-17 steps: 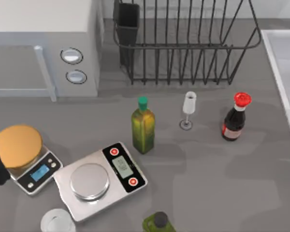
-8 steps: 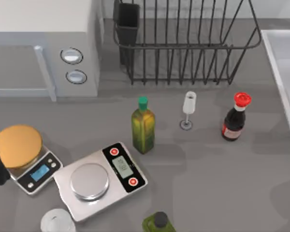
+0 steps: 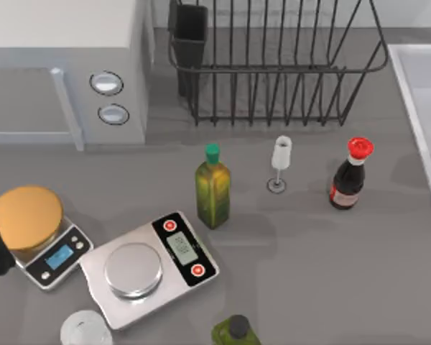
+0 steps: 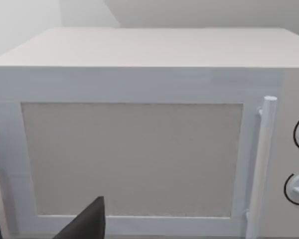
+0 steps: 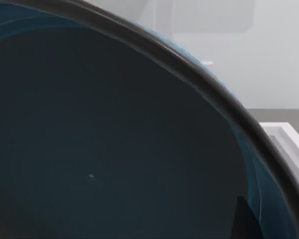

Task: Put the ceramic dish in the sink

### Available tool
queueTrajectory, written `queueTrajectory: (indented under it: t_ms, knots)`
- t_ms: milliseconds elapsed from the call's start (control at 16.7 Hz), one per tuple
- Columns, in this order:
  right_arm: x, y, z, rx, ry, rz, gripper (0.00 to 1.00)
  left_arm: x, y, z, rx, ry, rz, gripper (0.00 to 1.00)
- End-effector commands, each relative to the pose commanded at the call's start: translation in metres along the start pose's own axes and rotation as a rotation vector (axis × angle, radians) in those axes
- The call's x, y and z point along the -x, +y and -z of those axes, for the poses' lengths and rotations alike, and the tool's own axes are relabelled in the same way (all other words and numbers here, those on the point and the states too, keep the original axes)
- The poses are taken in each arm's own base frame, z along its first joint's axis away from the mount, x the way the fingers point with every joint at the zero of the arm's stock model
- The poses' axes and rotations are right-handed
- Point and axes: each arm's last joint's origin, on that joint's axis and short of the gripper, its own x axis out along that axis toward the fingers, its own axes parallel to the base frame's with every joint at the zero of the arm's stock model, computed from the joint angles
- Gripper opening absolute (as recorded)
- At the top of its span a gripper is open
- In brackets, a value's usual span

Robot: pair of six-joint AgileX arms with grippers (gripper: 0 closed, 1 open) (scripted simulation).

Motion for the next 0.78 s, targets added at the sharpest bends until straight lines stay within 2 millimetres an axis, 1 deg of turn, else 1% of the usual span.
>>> queueTrajectory:
  t_ms: [180,780]
  knots:
    - [0.0000,0.0000,0.0000,0.000,0.000,0.000,0.00,0.0000,0.0000,0.0000,0.000,0.000,0.000,1.00]
    - [0.0000,0.0000,0.0000,0.000,0.000,0.000,0.75,0.0000,0.0000,0.0000,0.000,0.000,0.000,1.00]
